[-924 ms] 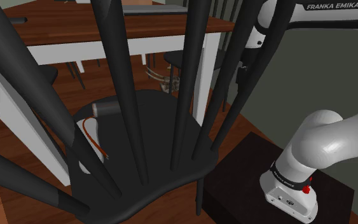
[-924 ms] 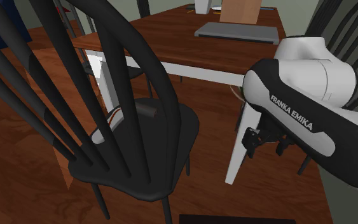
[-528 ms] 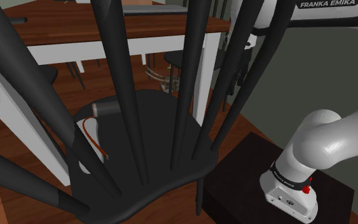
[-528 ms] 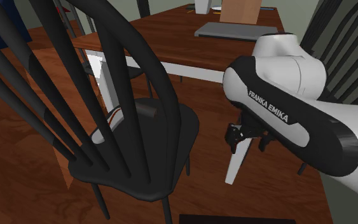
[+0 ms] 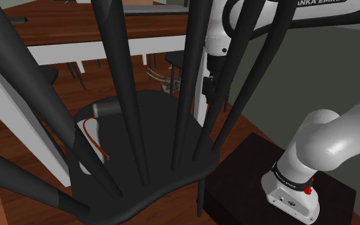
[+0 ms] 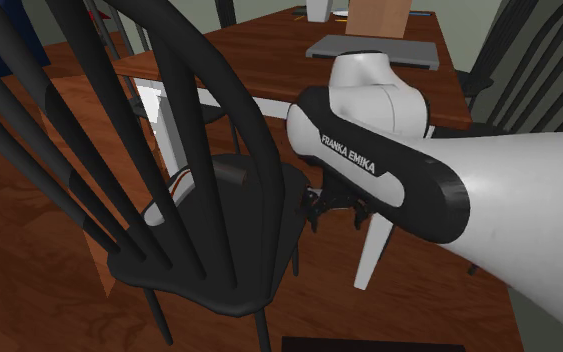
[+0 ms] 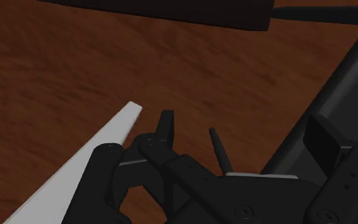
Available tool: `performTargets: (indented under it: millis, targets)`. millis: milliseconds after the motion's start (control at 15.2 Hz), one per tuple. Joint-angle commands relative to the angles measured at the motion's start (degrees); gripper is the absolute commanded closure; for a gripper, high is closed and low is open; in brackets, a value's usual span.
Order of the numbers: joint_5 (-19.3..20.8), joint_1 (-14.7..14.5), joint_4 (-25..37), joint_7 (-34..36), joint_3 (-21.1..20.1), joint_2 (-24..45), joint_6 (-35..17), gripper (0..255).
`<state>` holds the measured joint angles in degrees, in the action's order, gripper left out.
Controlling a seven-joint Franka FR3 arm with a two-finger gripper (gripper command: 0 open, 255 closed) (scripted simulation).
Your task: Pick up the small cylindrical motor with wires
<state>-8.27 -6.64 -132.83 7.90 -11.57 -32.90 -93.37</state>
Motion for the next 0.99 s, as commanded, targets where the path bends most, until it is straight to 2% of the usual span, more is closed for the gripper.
performTargets:
  millis: [0,462,924]
  targets:
    - [-1.22,-0.67,2.03,2.64,-2.07,2.5,-0.86,0]
    - [-3.02,-2.75,11.06,12.0,-8.82,12.83,-3.66,0]
    - [-0.49,-7.77,23.22,22.39,-12.21,25.67,-5.37,0]
